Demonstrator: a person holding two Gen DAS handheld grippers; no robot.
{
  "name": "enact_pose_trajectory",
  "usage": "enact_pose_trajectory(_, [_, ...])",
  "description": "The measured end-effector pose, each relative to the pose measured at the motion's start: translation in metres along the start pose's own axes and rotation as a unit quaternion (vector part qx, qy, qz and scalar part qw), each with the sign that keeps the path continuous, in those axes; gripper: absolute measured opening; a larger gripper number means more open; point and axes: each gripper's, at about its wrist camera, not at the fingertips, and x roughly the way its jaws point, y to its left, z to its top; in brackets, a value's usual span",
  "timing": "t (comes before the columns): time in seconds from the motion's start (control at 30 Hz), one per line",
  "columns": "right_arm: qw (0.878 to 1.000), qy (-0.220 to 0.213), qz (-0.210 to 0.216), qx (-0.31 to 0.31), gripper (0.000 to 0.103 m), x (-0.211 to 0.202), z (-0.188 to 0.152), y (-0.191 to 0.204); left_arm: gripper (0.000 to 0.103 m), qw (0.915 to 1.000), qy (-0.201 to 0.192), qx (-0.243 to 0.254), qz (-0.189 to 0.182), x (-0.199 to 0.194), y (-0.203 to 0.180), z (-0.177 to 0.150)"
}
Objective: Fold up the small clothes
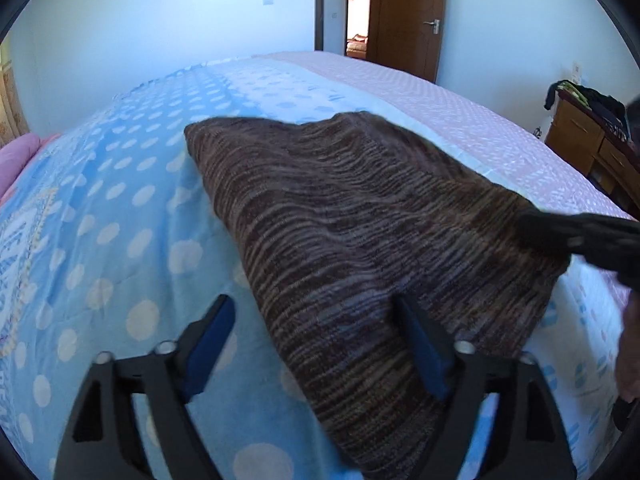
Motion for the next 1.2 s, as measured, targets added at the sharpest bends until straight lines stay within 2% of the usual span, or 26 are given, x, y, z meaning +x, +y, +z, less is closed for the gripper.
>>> enact_pose_trajectory(0.07, [0.997,0.034,-0.064,0.033,0.006,0.019,-0.001,-0.020,0.094,0.9997,-0.004,-0.021,-0.013,-0.003,0.007,-0.003])
enact_pose_trajectory(0.1, [0.996,0.037,-0.056,0.053,0.001,0.019,-0.004,-0.029,0.095,0.9994,-0.011,-0.026,-0.020,-0.008,0.008,-0.006])
enact_pose_trajectory(0.13, [0.996,0.033,-0.048,0.066,0.000,0.016,-0.007,-0.036,0.097,0.9991,-0.020,-0.028,-0.023,-0.012,0.010,-0.008])
enact_pose_trajectory(0.17, [0.996,0.033,-0.057,0.062,0.000,0.012,-0.009,-0.035,0.103,0.9987,-0.032,-0.032,-0.022,-0.016,0.012,-0.010])
enact_pose_trajectory(0.27, [0.996,0.034,-0.081,0.015,0.004,-0.001,-0.008,-0.018,0.103,0.9976,-0.028,-0.056,-0.030,-0.012,0.021,-0.014])
enact_pose_trajectory(0.37, [0.997,0.008,-0.071,-0.028,0.004,-0.013,0.011,0.003,0.103,0.9942,-0.009,-0.092,-0.055,-0.003,0.033,-0.015])
enact_pose_trajectory(0.43, [0.995,-0.002,-0.079,-0.052,0.004,-0.004,0.036,0.011,0.103,0.9926,-0.005,-0.102,-0.065,-0.003,0.035,-0.018])
enact_pose_trajectory(0.5, [0.997,0.001,-0.072,-0.037,0.004,0.015,0.062,0.003,0.103,0.9916,-0.003,-0.109,-0.070,-0.002,0.036,-0.019])
enact_pose_trajectory(0.6, [0.997,0.028,-0.070,-0.003,0.004,0.055,0.090,-0.019,0.103,0.9935,-0.004,-0.097,-0.059,-0.003,0.030,-0.020])
enact_pose_trajectory(0.7, [0.998,0.043,-0.053,0.013,0.004,0.084,0.101,-0.034,0.103,0.9957,0.002,-0.075,-0.055,-0.002,0.021,-0.020])
enact_pose_trajectory(0.8, [0.997,0.044,-0.061,0.013,0.000,0.089,0.099,-0.037,0.103,0.9973,0.006,-0.056,-0.048,-0.001,0.014,-0.020])
enact_pose_trajectory(0.87, [0.996,0.036,-0.080,0.017,0.000,0.086,0.096,-0.043,0.103,0.9976,0.010,-0.053,-0.043,0.000,0.013,-0.020])
enact_pose_trajectory(0.97, [0.991,0.050,-0.118,0.026,0.000,0.094,0.091,-0.064,0.103,0.9975,0.012,-0.053,-0.044,0.001,0.015,-0.019])
enact_pose_trajectory(1.03, [0.992,0.049,-0.110,0.031,0.000,0.092,0.089,-0.072,0.103,0.9975,0.009,-0.054,-0.045,0.000,0.015,-0.020])
enact_pose_trajectory(1.1, [0.995,0.027,-0.090,0.027,0.000,0.078,0.090,-0.069,0.103,0.9972,0.007,-0.058,-0.048,-0.001,0.017,-0.020])
enact_pose_trajectory(1.17, [0.997,0.008,-0.072,0.016,0.003,0.065,0.094,-0.060,0.103,0.9970,0.006,-0.060,-0.049,-0.001,0.018,-0.020])
enact_pose_trajectory(1.2, [0.998,-0.003,-0.062,0.007,0.019,0.057,0.097,-0.052,0.103,0.9968,0.005,-0.061,-0.051,-0.002,0.018,-0.020])
